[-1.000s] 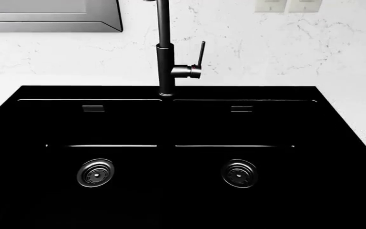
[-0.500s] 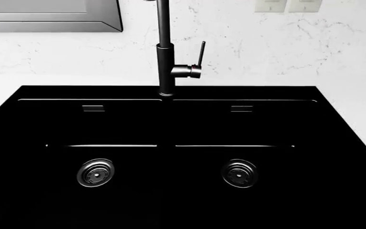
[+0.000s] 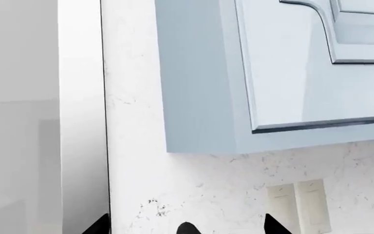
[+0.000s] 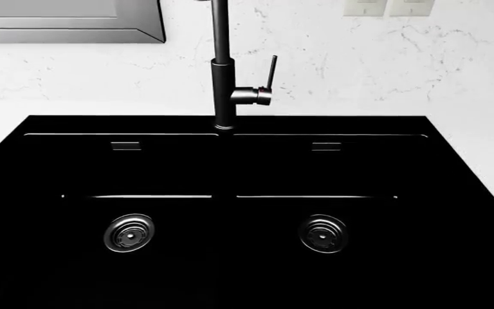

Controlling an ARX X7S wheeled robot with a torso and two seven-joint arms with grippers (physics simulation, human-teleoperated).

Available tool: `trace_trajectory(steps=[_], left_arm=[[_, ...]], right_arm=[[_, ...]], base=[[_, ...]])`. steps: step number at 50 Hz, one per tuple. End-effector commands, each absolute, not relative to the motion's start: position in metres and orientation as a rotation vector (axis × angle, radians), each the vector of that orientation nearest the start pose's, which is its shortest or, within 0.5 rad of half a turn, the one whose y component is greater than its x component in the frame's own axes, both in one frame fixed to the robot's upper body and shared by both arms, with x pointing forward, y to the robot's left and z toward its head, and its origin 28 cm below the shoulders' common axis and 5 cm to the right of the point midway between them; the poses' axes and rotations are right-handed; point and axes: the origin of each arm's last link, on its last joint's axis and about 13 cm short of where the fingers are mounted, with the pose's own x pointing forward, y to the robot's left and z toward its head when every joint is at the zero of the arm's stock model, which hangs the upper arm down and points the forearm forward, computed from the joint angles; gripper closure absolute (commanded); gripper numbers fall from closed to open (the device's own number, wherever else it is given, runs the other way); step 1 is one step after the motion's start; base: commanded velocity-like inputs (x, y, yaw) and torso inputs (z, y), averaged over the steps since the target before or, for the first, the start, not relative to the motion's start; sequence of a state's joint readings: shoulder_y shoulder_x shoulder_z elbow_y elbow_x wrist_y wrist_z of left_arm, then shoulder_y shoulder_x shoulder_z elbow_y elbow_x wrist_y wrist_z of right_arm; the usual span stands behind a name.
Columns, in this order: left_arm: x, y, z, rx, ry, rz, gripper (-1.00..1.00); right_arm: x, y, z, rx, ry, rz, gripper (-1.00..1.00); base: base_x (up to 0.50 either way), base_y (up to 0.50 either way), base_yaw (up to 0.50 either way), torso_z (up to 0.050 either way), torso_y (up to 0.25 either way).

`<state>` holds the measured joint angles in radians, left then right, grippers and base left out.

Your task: Pick and place the shaker into the drawer. Then close the cabinet.

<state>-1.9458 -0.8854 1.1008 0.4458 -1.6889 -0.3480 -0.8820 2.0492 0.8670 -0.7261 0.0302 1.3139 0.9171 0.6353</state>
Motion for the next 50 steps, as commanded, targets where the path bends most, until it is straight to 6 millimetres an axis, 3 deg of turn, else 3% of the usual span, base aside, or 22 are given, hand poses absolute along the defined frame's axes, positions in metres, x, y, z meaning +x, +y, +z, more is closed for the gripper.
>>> trace_trajectory(steps=[1,9,24,35,44,50], left_arm=[[0.206,0.210,0.409,0.027,-0.486,-0.248,-1.00],[0.205,0.212,0.406,0.021,-0.485,-0.240,-1.00],[0.197,0.208,0.411,0.025,-0.494,-0.250,-1.00],[0.199,0.206,0.411,0.016,-0.497,-0.261,-1.00],[0.200,0.206,0.410,0.013,-0.496,-0.260,-1.00],[0.201,0.207,0.410,0.014,-0.496,-0.255,-1.00]], right_arm=[[0.305,-0.187,0.447,0.047,-0.081,0.045,-1.00],[0.311,-0.176,0.453,0.053,-0.070,0.082,-1.00],[0.286,-0.186,0.456,0.051,-0.120,0.041,-1.00],[0.194,-0.156,0.475,-0.029,-0.372,0.062,-1.00],[0.160,-0.140,0.462,-0.106,-0.437,0.063,-1.00],[0.149,-0.136,0.456,-0.114,-0.441,0.066,-1.00]], base=[[0.02,0.00,0.02,0.000,0.000],[0.02,0.00,0.02,0.005,0.000],[0.02,0.00,0.02,0.004,0.000],[0.01,0.00,0.01,0.001,0.000],[0.00,0.00,0.00,0.000,0.000],[0.00,0.00,0.00,0.000,0.000]])
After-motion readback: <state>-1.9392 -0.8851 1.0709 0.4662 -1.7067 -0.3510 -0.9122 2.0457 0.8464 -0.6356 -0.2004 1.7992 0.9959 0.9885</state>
